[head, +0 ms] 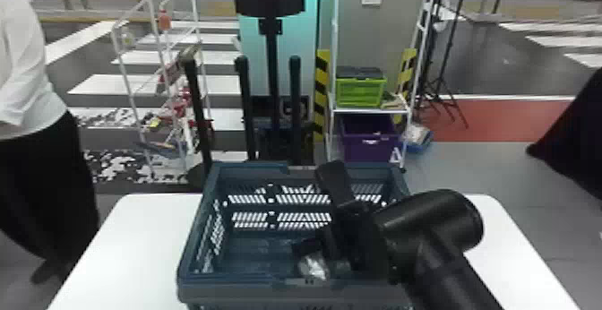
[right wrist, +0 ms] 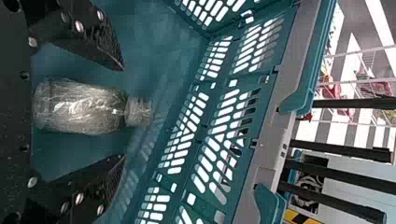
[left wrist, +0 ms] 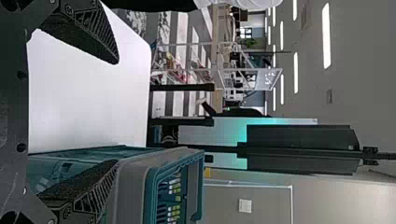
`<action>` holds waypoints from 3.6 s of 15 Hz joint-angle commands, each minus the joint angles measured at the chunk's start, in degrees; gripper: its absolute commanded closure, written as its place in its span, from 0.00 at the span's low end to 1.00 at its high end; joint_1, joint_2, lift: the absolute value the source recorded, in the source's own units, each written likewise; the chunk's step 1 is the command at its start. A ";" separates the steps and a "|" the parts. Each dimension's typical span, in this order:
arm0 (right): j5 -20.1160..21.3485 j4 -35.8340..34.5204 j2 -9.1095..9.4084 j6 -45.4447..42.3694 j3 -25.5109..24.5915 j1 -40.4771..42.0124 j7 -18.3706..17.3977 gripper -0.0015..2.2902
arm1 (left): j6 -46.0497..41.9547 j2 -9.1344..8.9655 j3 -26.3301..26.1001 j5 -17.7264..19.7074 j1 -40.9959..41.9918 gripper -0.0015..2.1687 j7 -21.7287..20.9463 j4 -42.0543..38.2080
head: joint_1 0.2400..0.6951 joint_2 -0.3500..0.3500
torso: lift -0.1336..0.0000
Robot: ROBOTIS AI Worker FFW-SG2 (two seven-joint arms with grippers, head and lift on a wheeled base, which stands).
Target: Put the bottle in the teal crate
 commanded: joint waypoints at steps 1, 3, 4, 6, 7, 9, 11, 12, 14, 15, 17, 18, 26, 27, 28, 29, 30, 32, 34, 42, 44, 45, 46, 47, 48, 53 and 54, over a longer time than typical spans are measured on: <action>-0.24 -2.13 0.05 0.00 -0.22 1.13 0.00 0.02 | -0.31 0.00 0.15 0.07 0.16 0.06 0.00 0.01 | 0.57 0.50 | 1.00; -0.42 -6.79 0.05 0.00 -1.10 3.33 -0.26 0.03 | -1.19 0.00 0.33 0.25 0.43 0.06 -0.18 0.09 | 0.57 0.50 | 1.00; -0.24 -9.87 0.05 0.00 -1.63 4.73 -0.44 0.03 | -1.37 -0.09 0.50 0.33 0.60 0.06 -0.26 0.09 | 0.57 0.50 | 1.00; -0.15 -17.60 0.05 0.00 -3.21 8.60 -1.84 0.03 | -2.07 -0.09 0.50 0.33 0.78 0.06 -0.35 0.27 | 0.57 0.50 | 1.00; 0.02 -21.29 -0.97 -0.18 -3.47 10.71 -2.11 0.03 | -2.07 -0.09 0.50 0.33 0.87 0.06 -0.35 0.27 | 0.57 0.50 | 1.00; 0.29 -30.52 -3.52 -0.36 -6.64 16.69 -2.81 0.03 | -2.07 -0.09 0.50 0.33 0.87 0.06 -0.53 0.36 | 0.57 0.50 | 1.00; 0.37 -38.08 -5.71 -2.11 -9.98 23.72 -2.81 0.03 | -2.25 -0.09 0.41 0.33 0.69 0.06 -0.61 0.36 | 0.57 0.50 | 1.00; -0.15 -41.42 -6.42 -5.28 -12.08 27.94 -2.81 0.03 | -2.07 0.00 0.33 0.33 0.52 0.06 -0.61 0.53 | 0.57 0.50 | 1.00; -0.24 -46.61 -7.12 -11.78 -15.07 35.93 -2.81 0.03 | -2.07 0.00 0.06 0.42 0.16 0.06 -0.61 0.89 | 0.57 0.50 | 1.00; -0.24 -48.89 -8.17 -16.53 -15.95 40.51 -2.81 0.03 | -2.07 0.00 -0.03 0.51 -0.01 0.06 -0.61 0.97 | 0.57 0.50 | 1.00; -0.24 -50.47 -8.53 -28.83 -18.06 48.68 -2.81 0.03 | -1.90 0.00 -0.11 0.51 -0.19 0.06 -0.61 1.06 | 0.57 0.50 | 1.00; -0.24 -51.00 -8.53 -33.93 -18.85 52.02 -2.81 0.03 | -1.90 0.00 -0.11 0.51 -0.28 0.06 -0.61 1.06 | 0.57 0.50 | 1.00; 0.46 -43.88 -6.24 -72.60 -21.31 71.53 -3.43 0.03 | -1.90 0.00 -0.11 0.51 -0.19 0.06 -0.61 0.80 | 0.57 0.50 | 1.00; 0.37 -42.91 -6.15 -73.30 -21.67 72.23 -3.43 0.03 | -1.90 0.00 -0.11 0.51 -0.19 0.06 -0.61 0.89 | 0.57 0.50 | 1.00; 0.29 -42.65 -6.15 -74.01 -22.02 72.76 -3.43 0.03 | -1.90 0.00 -0.20 0.51 -0.19 0.06 -0.61 0.97 | 0.57 0.50 | 1.00; 0.29 -42.39 -6.15 -74.36 -22.19 73.38 -3.43 0.03 | -1.90 0.00 -0.29 0.51 -0.19 0.06 -0.61 1.06 | 0.57 0.50 | 1.00; 0.29 -41.86 -6.15 -74.36 -22.19 73.73 -3.43 0.03 | -1.90 0.00 -0.38 0.51 -0.28 0.06 -0.61 1.06 | 0.57 0.50 | 1.00; -0.07 -41.07 -6.15 -74.71 -22.19 73.82 -3.34 0.03 | -1.90 0.00 -0.64 0.33 -0.28 0.06 -0.61 1.06 | 0.57 0.50 | 1.00; -0.15 -41.07 -6.15 -74.71 -22.46 73.73 -3.07 0.03 | -1.90 -0.09 -0.73 0.33 -0.28 0.06 -0.61 0.97 | 0.57 0.50 | 1.00; 0.02 -40.72 -6.15 -74.53 -22.54 73.29 -2.55 0.04 | -1.72 -0.09 -0.73 0.33 -0.28 0.06 -0.53 0.97 | 0.57 0.50 | 1.00; 0.20 -40.81 -6.15 -74.53 -22.46 73.38 -2.46 0.04 | -1.90 0.00 -0.73 0.33 -0.28 0.06 -0.61 0.89 | 0.57 0.50 | 1.00; 0.29 -40.81 -6.15 -74.53 -22.46 73.46 -2.37 0.04 | -1.72 0.00 -0.73 0.33 -0.28 0.06 -0.61 0.89 | 0.57 0.50 | 1.00; 0.29 -40.81 -6.15 -74.53 -22.46 73.46 -2.37 0.04 | -1.72 0.00 -0.73 0.33 -0.28 0.06 -0.53 0.89 | 0.57 0.50 | 1.00; 0.37 -40.81 -6.15 -74.53 -22.46 73.46 -2.28 0.04 | -1.90 0.00 -0.73 0.33 -0.28 0.06 -0.61 0.97 | 0.57 0.50 | 1.00; 0.37 -40.81 -6.15 -74.53 -22.46 73.55 -2.20 0.04 | -1.72 0.00 -0.73 0.33 -0.28 0.06 -0.53 0.97 | 0.57 0.50 | 1.00; 0.37 -40.81 -6.15 -74.53 -22.46 73.73 -2.02 0.04 | -1.90 -0.09 -0.73 0.33 -0.28 0.06 -0.61 0.97 | 0.57 0.50 | 1.00; 0.37 -40.81 -6.15 -74.53 -22.46 73.82 -2.02 0.04 | -1.90 -0.09 -0.73 0.33 -0.19 0.06 -0.61 0.89 | 0.57 0.50 | 1.00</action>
